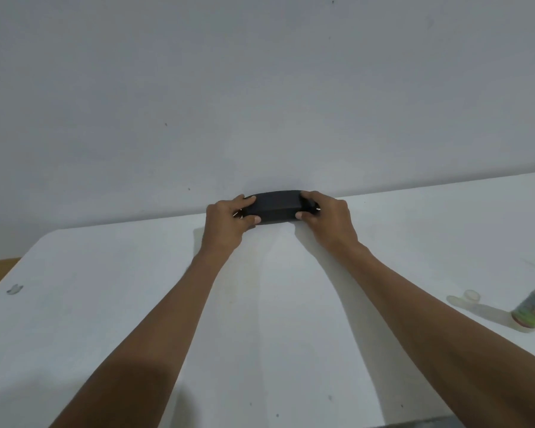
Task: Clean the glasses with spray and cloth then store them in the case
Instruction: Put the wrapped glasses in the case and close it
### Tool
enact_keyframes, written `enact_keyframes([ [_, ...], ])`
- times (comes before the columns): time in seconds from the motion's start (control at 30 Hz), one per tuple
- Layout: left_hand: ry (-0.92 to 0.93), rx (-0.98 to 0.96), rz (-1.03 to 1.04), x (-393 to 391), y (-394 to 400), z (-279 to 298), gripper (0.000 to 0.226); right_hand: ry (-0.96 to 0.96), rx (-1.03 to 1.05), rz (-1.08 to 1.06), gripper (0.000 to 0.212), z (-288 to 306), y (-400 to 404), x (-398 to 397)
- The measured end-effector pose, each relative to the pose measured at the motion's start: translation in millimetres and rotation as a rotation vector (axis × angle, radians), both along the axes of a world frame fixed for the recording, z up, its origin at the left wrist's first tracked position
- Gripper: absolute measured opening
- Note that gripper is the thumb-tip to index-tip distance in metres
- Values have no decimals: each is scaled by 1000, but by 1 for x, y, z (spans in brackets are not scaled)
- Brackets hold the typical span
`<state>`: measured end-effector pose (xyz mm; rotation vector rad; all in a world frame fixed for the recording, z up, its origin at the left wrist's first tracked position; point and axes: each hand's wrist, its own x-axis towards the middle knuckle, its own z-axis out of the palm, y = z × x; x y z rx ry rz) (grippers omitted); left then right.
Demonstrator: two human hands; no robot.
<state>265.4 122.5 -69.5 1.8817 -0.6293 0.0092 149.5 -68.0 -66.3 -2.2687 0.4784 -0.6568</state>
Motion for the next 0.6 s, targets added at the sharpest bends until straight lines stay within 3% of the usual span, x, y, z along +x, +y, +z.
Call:
enact_keyframes([
  [0.37, -72, 49, 13, 16, 0, -11, 54, 48, -49, 26, 40, 1, -4, 16],
  [0.6, -123, 56, 41, -13, 9, -8, 60, 64, -72, 11, 37, 18, 11, -5],
])
